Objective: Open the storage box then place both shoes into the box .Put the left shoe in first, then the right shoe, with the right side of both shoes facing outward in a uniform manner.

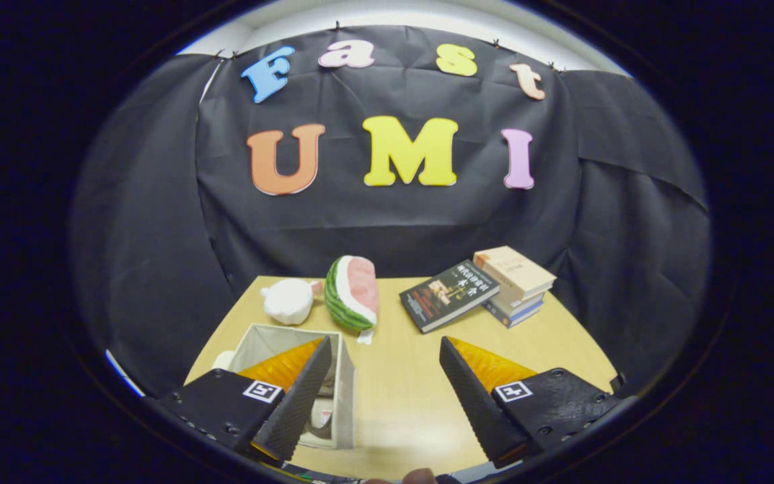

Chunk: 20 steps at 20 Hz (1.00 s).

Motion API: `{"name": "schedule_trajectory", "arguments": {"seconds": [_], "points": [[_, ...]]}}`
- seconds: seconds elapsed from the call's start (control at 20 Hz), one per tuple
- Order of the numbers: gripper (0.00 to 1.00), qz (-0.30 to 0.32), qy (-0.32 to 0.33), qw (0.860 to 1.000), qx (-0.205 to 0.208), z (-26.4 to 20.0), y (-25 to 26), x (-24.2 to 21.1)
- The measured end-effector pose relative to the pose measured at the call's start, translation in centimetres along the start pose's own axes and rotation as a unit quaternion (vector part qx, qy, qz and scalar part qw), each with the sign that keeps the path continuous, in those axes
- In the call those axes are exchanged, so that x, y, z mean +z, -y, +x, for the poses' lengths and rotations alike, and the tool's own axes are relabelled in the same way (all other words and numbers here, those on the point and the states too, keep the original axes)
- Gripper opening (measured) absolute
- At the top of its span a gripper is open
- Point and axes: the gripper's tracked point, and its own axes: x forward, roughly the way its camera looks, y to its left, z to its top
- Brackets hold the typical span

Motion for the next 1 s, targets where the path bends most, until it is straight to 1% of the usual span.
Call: {"name": "schedule_trajectory", "arguments": {"seconds": [0.25,0.45,0.7,1.0], "points": [[0.98,0.009,0.077,0.997,-0.024,-4.5,6.5,5.1],[0.98,0.033,0.105,0.993,-0.034,-6.8,9.6,6.3],[0.96,0.055,0.121,0.991,-0.024,-8.3,10.3,6.0],[0.96,0.042,0.131,0.99,-0.017,-9.1,9.6,5.6]]}}
